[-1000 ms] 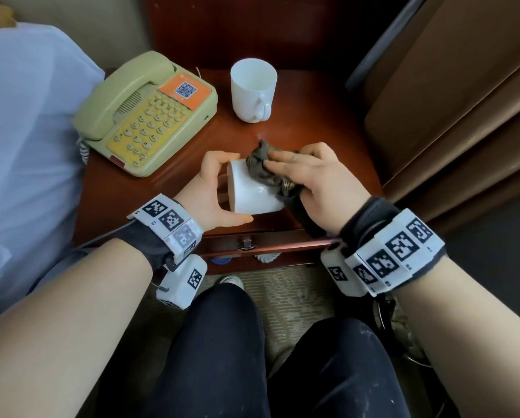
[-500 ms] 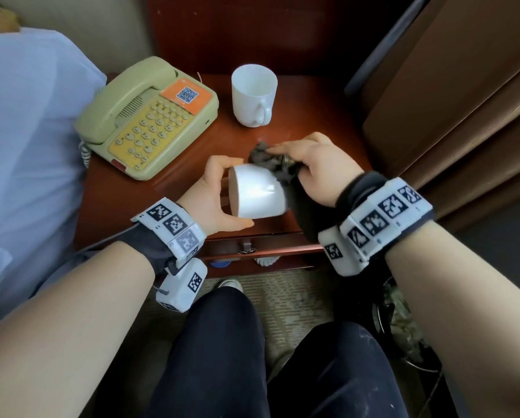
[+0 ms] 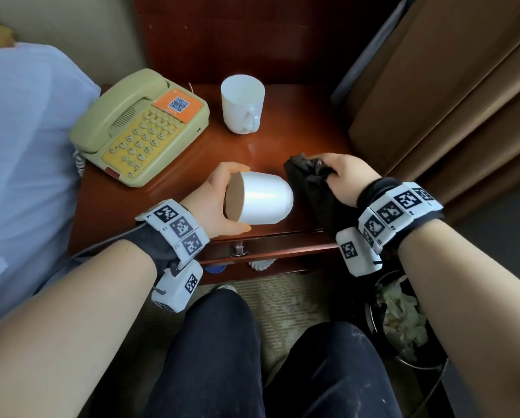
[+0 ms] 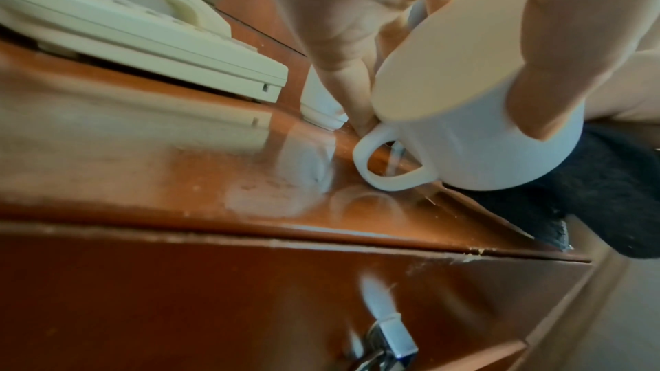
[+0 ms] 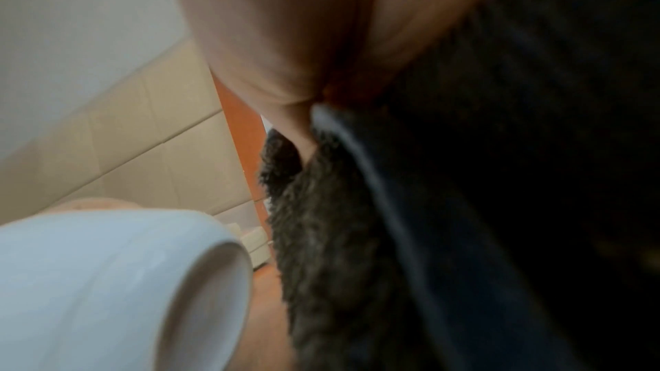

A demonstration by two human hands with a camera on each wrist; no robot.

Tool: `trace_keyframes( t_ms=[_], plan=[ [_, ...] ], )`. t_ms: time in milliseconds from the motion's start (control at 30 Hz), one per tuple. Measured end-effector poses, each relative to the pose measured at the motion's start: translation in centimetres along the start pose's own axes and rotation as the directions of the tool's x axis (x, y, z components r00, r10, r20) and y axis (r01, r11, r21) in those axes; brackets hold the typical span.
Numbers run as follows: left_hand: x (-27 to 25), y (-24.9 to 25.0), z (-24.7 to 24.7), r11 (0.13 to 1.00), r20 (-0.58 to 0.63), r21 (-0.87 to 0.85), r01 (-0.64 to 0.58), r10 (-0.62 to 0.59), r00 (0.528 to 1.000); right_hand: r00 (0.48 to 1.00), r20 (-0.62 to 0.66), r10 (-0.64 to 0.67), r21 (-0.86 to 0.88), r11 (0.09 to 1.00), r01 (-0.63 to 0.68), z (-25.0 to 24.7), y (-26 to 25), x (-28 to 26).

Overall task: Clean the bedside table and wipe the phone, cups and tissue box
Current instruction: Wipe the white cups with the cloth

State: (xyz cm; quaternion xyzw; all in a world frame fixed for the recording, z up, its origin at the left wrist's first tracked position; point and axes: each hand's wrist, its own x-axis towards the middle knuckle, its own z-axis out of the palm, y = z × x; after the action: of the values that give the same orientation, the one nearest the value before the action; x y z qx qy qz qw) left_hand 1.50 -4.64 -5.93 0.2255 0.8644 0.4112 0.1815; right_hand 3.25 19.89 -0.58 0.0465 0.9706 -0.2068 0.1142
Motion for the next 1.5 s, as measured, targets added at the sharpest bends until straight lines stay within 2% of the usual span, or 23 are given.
trace_keyframes(
  t_ms=[167, 333, 500, 600, 833, 933, 1167, 1400, 1500],
  plan=[
    [-0.1, 2.2, -0.9, 0.989, -0.053, 0.083, 0.119, -0.115, 0.992, 0.995, -0.091, -0.039, 0.021, 0.999, 0.041, -1.2, -0.1, -1.8],
    [-0.8, 4.3, -2.7, 0.960, -0.110, 0.247, 0.133, -0.108, 0.988, 0.991, -0.125, -0.047, 0.017, 0.999, 0.050, -1.9, 0.1, -3.3],
    [0.3, 6.4, -4.4, 0.854, -0.147, 0.470, 0.226, -0.177, 0.973, 0.989, -0.142, -0.039, 0.069, 0.996, 0.049, -2.0, -0.2, -3.3],
    [1.7, 6.5, -5.1, 0.811, -0.177, 0.505, 0.296, -0.238, 0.955, 0.986, -0.153, -0.062, 0.085, 0.994, 0.075, -1.7, -0.5, -2.3],
    [4.4, 5.1, -5.8, 0.731, -0.186, 0.576, 0.366, -0.318, 0.930, 0.984, -0.154, -0.089, 0.144, 0.983, 0.112, -0.2, -0.8, 0.2],
    [5.0, 4.4, -5.8, 0.701, -0.186, 0.606, 0.377, -0.336, 0.923, 0.980, -0.160, -0.116, 0.169, 0.975, 0.143, 0.0, -0.9, 0.6],
    [5.4, 4.2, -5.6, 0.668, -0.141, 0.648, 0.365, -0.366, 0.920, 0.984, -0.144, -0.100, 0.159, 0.980, 0.123, -0.3, -0.8, -0.2],
    [4.9, 4.5, -5.2, 0.691, -0.117, 0.649, 0.318, -0.322, 0.940, 0.982, -0.184, -0.050, 0.133, 0.988, 0.075, -0.5, -0.3, -0.1],
    [4.7, 4.3, -5.1, 0.704, -0.122, 0.638, 0.311, -0.307, 0.944, 0.982, -0.171, -0.080, 0.060, 0.994, 0.092, 0.4, -0.3, 0.3]
  ],
)
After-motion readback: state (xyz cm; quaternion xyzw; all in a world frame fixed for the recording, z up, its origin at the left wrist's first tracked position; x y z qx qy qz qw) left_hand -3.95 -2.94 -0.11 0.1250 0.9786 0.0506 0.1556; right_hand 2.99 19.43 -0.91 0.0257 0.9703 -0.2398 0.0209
